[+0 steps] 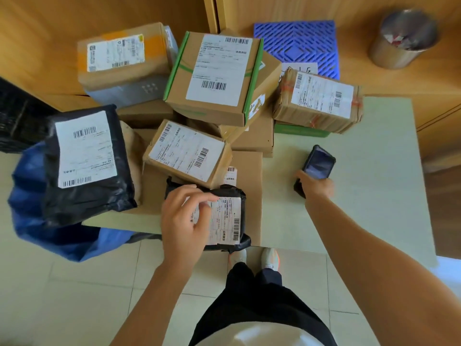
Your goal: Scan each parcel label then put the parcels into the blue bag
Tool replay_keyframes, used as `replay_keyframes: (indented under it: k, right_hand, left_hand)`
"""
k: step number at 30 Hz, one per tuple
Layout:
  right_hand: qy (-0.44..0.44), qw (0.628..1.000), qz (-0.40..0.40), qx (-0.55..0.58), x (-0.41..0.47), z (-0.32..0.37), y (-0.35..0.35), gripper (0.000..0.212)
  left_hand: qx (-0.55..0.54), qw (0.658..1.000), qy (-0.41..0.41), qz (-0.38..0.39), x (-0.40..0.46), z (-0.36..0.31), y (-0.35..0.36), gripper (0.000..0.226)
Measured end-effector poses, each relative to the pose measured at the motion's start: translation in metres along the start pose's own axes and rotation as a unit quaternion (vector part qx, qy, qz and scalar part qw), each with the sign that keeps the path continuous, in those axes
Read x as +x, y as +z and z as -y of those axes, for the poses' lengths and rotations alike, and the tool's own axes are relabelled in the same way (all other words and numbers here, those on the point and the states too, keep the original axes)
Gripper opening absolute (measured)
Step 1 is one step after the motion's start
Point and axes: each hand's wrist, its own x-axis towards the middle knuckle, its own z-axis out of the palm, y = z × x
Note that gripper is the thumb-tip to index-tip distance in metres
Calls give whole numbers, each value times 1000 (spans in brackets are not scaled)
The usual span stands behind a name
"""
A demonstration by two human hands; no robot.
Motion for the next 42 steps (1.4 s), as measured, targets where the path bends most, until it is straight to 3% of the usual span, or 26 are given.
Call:
replay_keyframes:
  k: [2, 8, 12, 14, 16, 19, 24, 26, 31, 33, 37, 39, 42]
  right_hand:
    - [-24, 999, 14, 42, -15, -3, -12, 31]
    - [-168, 985, 15, 22, -68, 9, -51, 40]
    - [-287, 957, 17, -46, -99, 50, -76, 69]
    - [-342, 935, 12, -91, -112, 73, -86, 72]
    - [-410, 898, -8, -160, -127, 97, -96, 77]
    - [-501, 806, -15, -314, -150, 135, -110, 86]
    - [-579, 649, -39, -492, -190, 184, -114, 94]
    - [-599, 607, -51, -519, -201, 196, -109, 93]
    - [-609, 577, -53, -542, -227, 221, -100, 81]
    - [-608, 554, -53, -567, -235, 226, -97, 72]
    - [-602, 517, -50, -607, -248, 231, -90, 62]
    - [-596, 517, -43, -613, -251, 234, -86, 62]
    - [-596, 501, -37, -627, -253, 239, -85, 60]
  left_hand:
    - [11, 1000, -12, -21, -3, 12, -7, 17]
    - [-33, 991, -97, -81, 11, 23, -24, 24]
    - [-85, 988, -108, -67, 33, 14, -32, 20]
    - [-106, 987, -112, -52, 49, 14, -32, 19]
    - [-112, 984, -132, -44, 68, 13, -33, 26]
    - [-120, 978, -168, -15, 98, 9, -35, 36]
    - [-181, 961, -210, 14, 140, -1, -41, 41]
    - [-204, 960, -190, 18, 149, -1, -44, 39]
    - [-223, 956, -189, 28, 173, 6, -45, 38]
    - [-244, 949, -198, 41, 185, 6, -45, 26]
    - [-322, 889, -299, 129, 204, 0, -40, 20]
    - [-350, 854, -342, 177, 208, 5, -35, 34]
    - [-392, 826, -360, 184, 208, 14, -24, 48]
